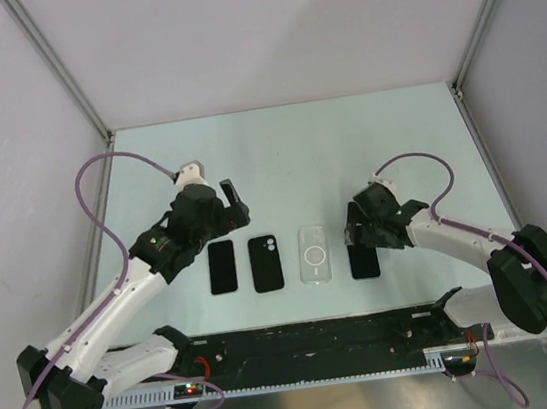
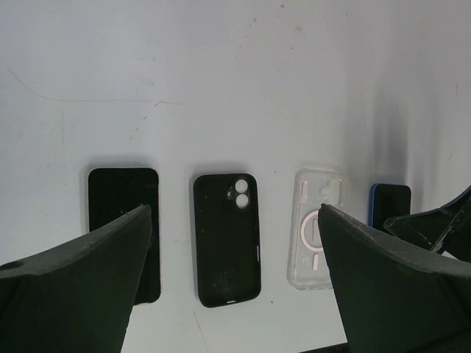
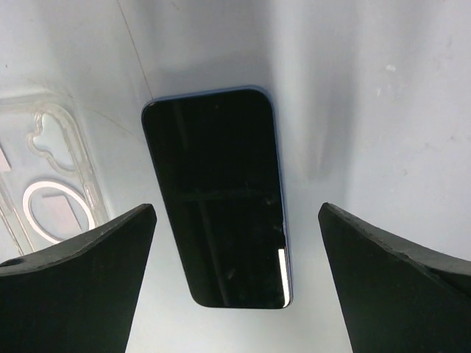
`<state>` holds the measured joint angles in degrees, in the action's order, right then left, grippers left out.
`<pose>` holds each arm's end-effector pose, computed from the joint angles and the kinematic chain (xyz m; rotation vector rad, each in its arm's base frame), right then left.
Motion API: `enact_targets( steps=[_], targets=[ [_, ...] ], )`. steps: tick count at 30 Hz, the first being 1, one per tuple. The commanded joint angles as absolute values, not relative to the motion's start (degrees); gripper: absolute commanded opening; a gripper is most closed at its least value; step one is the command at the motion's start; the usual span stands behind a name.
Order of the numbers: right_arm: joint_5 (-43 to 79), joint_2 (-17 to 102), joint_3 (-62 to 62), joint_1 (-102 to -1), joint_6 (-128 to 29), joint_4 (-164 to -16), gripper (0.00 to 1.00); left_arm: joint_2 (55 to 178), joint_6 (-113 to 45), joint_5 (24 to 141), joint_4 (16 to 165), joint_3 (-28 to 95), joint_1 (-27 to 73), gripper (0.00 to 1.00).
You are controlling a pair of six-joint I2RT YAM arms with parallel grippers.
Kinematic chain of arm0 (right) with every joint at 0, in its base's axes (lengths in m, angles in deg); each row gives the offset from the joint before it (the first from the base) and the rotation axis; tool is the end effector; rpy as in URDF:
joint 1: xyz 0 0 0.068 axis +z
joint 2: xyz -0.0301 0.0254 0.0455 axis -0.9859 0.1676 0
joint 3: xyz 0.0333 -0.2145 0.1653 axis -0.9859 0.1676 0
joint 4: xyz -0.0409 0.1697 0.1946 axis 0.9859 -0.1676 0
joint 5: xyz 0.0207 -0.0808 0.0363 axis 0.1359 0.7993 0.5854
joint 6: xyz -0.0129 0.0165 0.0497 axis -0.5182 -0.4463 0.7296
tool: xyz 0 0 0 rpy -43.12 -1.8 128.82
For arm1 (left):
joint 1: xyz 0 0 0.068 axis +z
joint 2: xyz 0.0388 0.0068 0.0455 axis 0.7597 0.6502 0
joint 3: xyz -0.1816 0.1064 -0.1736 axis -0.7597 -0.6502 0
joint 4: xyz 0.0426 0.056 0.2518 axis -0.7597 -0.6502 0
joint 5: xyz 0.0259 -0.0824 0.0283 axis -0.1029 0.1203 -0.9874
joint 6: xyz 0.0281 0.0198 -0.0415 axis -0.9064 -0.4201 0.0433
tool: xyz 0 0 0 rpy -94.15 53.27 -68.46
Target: Put the phone into the phone case
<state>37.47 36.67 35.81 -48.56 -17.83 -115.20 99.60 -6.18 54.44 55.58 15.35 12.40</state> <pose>0.2068 0.1197 0.1786 0.2181 2.6131 0.1598 0.1797 -0.1206 0.3128 -0.2294 2.1976 -0.3661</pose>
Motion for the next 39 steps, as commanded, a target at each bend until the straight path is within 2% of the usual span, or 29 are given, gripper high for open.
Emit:
enact_targets(
  steps=[1,11,25,33,39],
  targets=[
    [38.82,34.51,36.80,-46.39,-16.67,-115.66,1.00,101.19,-4.11,56.88,58.47,14.59,12.81,0.98],
    [38.63,36.97,37.27,-42.64,-15.41,-115.25,1.00,104.15,-3.06,60.06,60.06,14.55,12.79,0.98],
    [45.03,40.45,37.17,-39.69,-13.12,-118.60,1.00,109.52,-3.08,60.32,61.04,16.61,11.61,0.98],
    [45.22,43.00,36.92,-37.61,-12.29,-117.93,0.87,118.54,0.40,56.74,61.15,22.14,7.83,0.97],
    [43.88,42.46,36.97,-37.85,-13.13,-117.99,0.70,129.44,3.34,54.14,61.47,27.98,3.63,0.87]
  ],
)
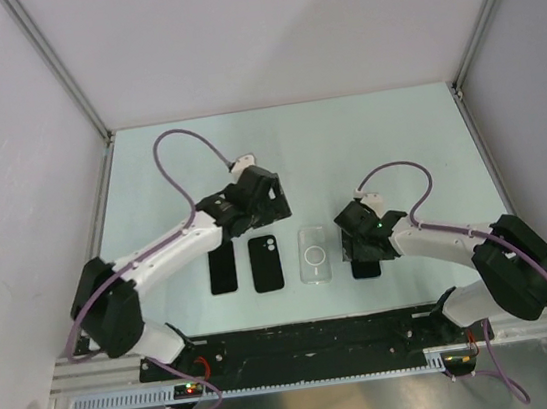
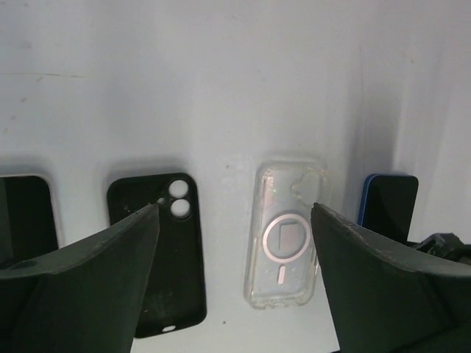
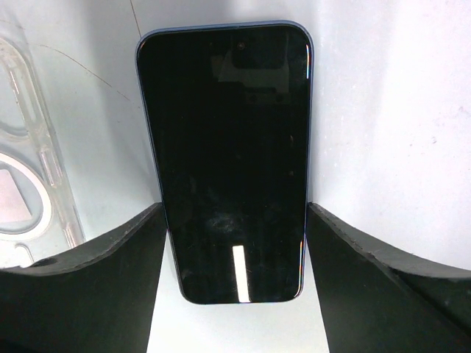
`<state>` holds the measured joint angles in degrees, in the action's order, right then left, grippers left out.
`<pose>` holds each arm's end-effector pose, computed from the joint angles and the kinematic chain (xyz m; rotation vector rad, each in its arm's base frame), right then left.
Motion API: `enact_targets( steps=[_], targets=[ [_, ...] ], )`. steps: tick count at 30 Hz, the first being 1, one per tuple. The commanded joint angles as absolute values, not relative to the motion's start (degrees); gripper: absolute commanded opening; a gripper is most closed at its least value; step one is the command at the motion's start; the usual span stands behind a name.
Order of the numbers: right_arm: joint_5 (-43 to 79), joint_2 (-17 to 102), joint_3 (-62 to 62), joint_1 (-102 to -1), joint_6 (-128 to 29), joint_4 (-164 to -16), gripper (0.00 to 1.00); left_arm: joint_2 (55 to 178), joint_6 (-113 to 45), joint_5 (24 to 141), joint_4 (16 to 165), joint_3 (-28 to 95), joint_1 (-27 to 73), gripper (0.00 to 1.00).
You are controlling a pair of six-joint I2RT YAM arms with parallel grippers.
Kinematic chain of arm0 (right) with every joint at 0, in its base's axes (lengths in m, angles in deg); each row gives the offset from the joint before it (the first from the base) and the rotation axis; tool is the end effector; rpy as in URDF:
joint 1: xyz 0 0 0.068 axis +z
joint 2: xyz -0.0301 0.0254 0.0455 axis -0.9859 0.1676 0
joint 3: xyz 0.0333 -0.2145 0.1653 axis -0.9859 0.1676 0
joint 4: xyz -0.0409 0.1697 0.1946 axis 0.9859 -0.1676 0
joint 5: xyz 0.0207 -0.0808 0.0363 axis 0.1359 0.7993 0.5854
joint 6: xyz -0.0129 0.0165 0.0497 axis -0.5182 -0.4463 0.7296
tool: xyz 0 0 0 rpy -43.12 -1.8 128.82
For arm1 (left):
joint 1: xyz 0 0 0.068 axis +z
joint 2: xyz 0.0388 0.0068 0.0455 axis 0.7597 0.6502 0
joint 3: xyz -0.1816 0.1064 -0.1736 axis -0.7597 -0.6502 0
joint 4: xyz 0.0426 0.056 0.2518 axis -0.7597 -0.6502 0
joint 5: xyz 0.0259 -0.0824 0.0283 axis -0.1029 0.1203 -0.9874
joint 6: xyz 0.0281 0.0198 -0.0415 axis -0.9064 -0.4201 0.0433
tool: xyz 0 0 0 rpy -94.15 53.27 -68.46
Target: Put the phone into the phone case
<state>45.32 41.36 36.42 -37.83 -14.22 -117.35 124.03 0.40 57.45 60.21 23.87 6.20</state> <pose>0.1826 0.1513 0.1574 0.0714 2.6498 -0.0107 0.2320 -0.2042 0.2641 -0.1861 2.4069 -0.3793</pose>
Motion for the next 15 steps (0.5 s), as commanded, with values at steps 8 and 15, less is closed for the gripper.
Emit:
enact_targets(
  steps=[8,15],
  targets=[
    [39.68,36.84,37.94,-41.05,-14.80,-117.74,0.56,139.43,2.93,53.71,62.83,30.57,0.02,0.68],
    [33.63,33.54,38.72,-44.83,-16.62,-116.39,0.54,143.17,2.02,54.95,64.01,30.12,-1.24,0.56]
  ],
)
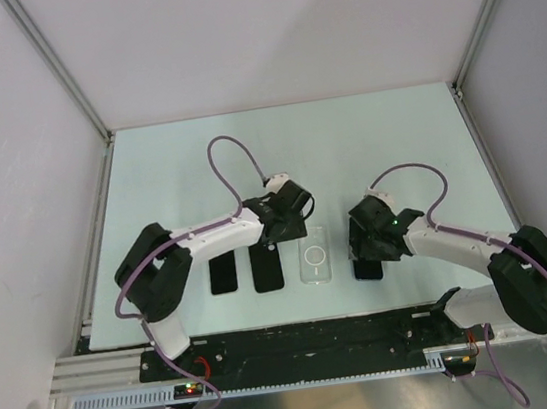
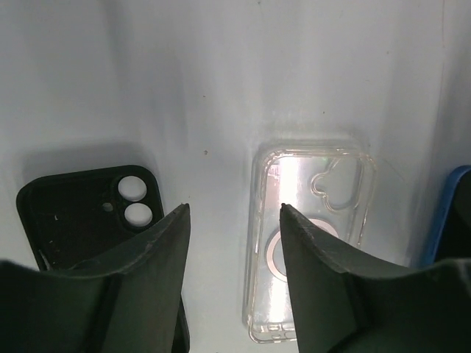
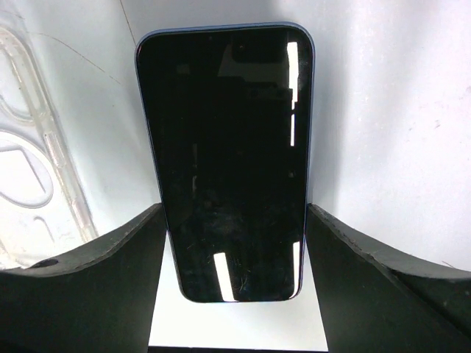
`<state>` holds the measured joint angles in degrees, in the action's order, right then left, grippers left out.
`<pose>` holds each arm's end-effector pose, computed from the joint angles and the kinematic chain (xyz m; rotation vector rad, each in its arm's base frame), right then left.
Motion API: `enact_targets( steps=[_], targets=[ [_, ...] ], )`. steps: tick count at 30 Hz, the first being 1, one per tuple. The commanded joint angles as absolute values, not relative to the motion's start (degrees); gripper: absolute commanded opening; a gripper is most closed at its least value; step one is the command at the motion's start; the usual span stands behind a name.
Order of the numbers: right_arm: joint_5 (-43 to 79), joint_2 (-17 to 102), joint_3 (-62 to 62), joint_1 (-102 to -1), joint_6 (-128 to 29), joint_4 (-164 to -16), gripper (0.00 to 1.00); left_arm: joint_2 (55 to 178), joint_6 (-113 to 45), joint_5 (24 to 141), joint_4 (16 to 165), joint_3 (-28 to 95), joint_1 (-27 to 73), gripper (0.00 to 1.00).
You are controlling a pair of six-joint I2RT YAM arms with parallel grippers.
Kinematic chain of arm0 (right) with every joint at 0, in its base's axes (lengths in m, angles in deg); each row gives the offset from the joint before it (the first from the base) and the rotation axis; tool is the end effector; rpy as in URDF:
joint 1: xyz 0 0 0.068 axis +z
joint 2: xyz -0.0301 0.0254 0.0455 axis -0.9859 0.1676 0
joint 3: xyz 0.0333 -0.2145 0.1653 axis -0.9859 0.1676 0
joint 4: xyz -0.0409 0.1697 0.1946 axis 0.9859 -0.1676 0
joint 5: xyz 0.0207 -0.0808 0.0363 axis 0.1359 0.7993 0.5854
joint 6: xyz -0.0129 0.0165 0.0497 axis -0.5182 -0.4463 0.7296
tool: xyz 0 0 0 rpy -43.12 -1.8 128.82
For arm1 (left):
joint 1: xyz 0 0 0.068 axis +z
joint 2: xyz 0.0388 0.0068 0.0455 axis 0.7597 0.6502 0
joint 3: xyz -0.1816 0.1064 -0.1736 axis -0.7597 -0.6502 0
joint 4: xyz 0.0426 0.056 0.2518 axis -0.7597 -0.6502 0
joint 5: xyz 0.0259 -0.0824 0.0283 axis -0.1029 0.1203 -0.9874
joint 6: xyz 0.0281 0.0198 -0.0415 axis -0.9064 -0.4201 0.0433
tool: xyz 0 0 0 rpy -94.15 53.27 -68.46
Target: Put the phone into the phone case
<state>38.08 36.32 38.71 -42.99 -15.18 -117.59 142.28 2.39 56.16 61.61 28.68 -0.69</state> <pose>0.1829 0.1301 0.1639 0.1461 2.6890 0.1262 0.2392 -0.2693 0.1909 -0.0526 2.5716 -0.2331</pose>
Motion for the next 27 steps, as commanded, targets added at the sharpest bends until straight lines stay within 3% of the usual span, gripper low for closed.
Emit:
enact_targets(
  steps=[1,15,27],
  targets=[
    [32.82,33.26,38.78,-45.28,-16.96,-116.19,0.54,143.52,2.12,55.18,64.24,30.09,-1.34,0.55],
    [22.90,30.34,38.93,-51.36,-19.40,-114.68,0.54,147.37,5.65,57.16,66.56,29.42,-3.08,0.45],
    [12.24,31.14,38.94,-55.75,-21.46,-110.68,0.54,145.92,14.04,52.85,66.53,27.30,-3.05,0.09]
  ],
)
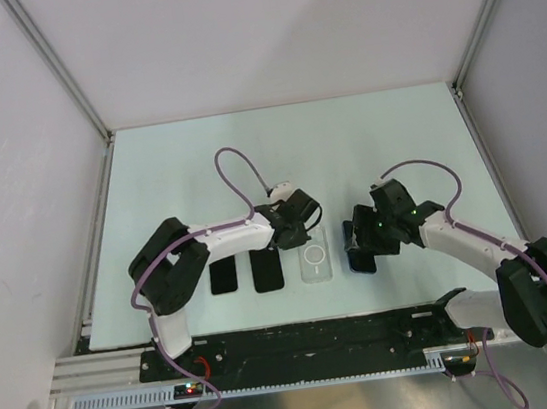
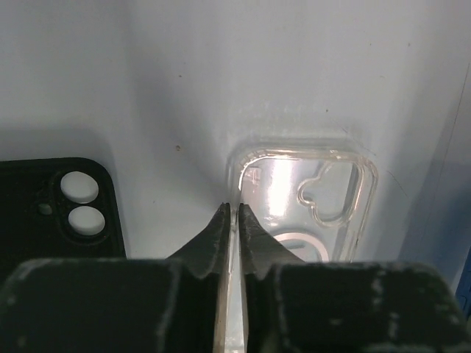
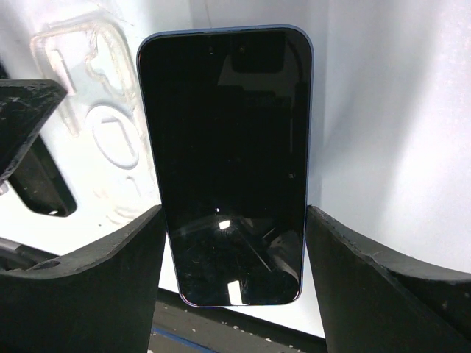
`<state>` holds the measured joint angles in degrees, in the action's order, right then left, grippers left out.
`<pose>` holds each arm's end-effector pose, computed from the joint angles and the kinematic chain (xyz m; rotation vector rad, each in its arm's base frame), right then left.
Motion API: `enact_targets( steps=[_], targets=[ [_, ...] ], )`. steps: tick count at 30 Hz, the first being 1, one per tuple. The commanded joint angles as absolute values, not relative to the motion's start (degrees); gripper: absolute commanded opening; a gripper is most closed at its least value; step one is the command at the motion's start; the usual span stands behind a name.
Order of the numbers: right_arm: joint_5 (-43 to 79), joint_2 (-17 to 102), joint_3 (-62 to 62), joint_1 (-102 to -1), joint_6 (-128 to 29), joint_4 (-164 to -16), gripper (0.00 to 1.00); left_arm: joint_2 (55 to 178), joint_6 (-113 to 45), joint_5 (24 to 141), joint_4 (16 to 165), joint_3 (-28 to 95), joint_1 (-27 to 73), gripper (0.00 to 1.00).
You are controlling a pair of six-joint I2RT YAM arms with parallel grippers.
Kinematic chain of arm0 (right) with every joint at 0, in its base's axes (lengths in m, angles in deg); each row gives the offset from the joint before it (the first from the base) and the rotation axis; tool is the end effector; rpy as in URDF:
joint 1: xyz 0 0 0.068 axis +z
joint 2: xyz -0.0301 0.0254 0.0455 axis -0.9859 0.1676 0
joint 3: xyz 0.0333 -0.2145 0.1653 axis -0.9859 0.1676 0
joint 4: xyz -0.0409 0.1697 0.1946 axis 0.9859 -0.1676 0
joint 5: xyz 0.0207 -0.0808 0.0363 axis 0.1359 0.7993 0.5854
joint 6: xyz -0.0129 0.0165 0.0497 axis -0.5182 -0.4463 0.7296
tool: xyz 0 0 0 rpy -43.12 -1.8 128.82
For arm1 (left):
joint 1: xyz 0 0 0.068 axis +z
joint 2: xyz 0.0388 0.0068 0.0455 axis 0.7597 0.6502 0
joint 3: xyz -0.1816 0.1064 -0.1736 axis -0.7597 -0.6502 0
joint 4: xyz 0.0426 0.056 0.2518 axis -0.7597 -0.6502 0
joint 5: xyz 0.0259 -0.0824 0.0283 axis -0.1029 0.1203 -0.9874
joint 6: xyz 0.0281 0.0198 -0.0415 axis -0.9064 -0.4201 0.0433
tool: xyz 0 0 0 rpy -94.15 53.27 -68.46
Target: Put the phone into the phone case
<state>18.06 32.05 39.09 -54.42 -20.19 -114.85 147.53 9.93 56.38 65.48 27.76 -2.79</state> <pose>0.1990 0.1021 0.1791 0.1904 2.7084 0.5310 0.2345 -0.2850 0.1582 -0.1674 2.6072 -0.2573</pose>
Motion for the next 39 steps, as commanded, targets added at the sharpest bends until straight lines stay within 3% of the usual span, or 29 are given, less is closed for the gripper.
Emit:
enact_targets(
  steps=[1,4,14,18,23,26,39],
  targets=[
    [11.13,31.35,38.89,-56.06,-21.53,-110.30,0.54,145.59,14.81,52.54,66.51,27.23,-3.04,0.07],
    [8.21,31.85,38.84,-57.20,-21.54,-109.36,0.54,144.42,17.28,51.65,66.46,26.29,-2.79,0.01],
    [-1.64,33.70,38.29,-60.52,-21.07,-106.72,0.54,143.83,20.01,52.34,66.21,26.69,-1.87,0.00],
    [-5.54,35.00,37.89,-61.33,-20.64,-105.36,0.54,143.44,19.64,53.19,66.23,27.45,-1.82,0.12],
    [-10.31,36.62,36.95,-61.81,-19.19,-102.46,0.54,141.67,17.31,53.25,66.35,28.37,-1.75,0.35],
    [-13.59,38.06,36.04,-62.23,-18.46,-101.45,0.54,139.79,15.20,52.78,66.30,28.77,-1.53,0.43],
    [-18.21,42.46,31.58,-62.43,-17.66,-101.88,0.53,135.70,12.21,54.54,67.56,26.08,1.64,0.45]
  ],
)
